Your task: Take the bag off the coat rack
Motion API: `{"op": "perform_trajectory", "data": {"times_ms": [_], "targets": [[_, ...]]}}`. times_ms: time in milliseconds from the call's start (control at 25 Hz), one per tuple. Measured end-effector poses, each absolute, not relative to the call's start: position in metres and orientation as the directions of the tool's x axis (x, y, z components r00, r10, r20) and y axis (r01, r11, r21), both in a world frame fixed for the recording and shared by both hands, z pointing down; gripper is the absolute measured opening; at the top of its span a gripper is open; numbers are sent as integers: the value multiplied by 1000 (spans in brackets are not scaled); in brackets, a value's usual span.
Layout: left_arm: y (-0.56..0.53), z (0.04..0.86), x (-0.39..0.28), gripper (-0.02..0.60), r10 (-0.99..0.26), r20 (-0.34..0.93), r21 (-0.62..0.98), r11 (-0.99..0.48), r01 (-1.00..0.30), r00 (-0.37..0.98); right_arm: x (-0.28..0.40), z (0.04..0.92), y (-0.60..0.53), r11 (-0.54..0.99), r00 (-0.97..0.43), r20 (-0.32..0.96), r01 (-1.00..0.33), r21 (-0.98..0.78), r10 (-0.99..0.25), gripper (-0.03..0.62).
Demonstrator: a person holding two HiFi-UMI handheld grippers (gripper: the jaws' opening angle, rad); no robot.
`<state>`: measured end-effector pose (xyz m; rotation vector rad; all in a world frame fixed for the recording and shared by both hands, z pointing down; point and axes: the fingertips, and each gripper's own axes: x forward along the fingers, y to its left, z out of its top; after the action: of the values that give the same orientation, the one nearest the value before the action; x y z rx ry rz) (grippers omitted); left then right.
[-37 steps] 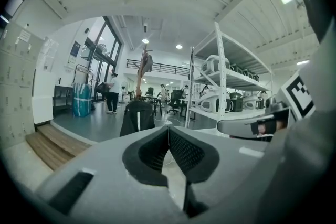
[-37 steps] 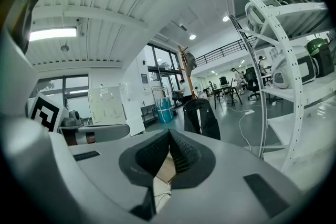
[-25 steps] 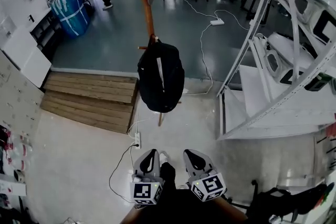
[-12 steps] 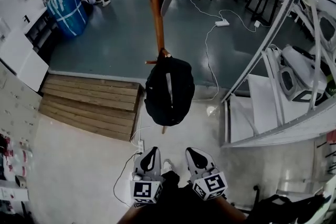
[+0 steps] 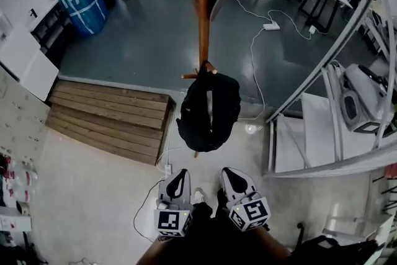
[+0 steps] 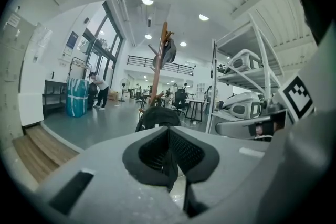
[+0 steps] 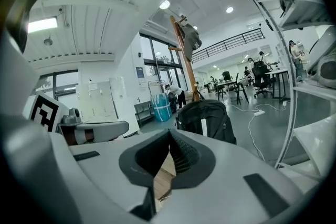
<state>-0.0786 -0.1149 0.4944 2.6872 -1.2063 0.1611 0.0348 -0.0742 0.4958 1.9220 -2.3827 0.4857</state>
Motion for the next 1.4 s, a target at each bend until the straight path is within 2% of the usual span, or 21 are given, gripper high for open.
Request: {"op": "perform_trajectory", "data": {"times_ms": [600,1280,1400], "targets": [[-196,501,-41,17,-805,184,145,-546,-825,564,86,503,-176,307,-349,224,-930,-203,-910,12],[-289,526,5,20,-854,197,114,-468,-876,482,173,524,-275,344,-381,240,-921,-185,-893,14],[-300,529,6,50,-858,204,93,-462,-882,471,186,526,-287,342,-379,244,-922,-179,-893,16]]}}
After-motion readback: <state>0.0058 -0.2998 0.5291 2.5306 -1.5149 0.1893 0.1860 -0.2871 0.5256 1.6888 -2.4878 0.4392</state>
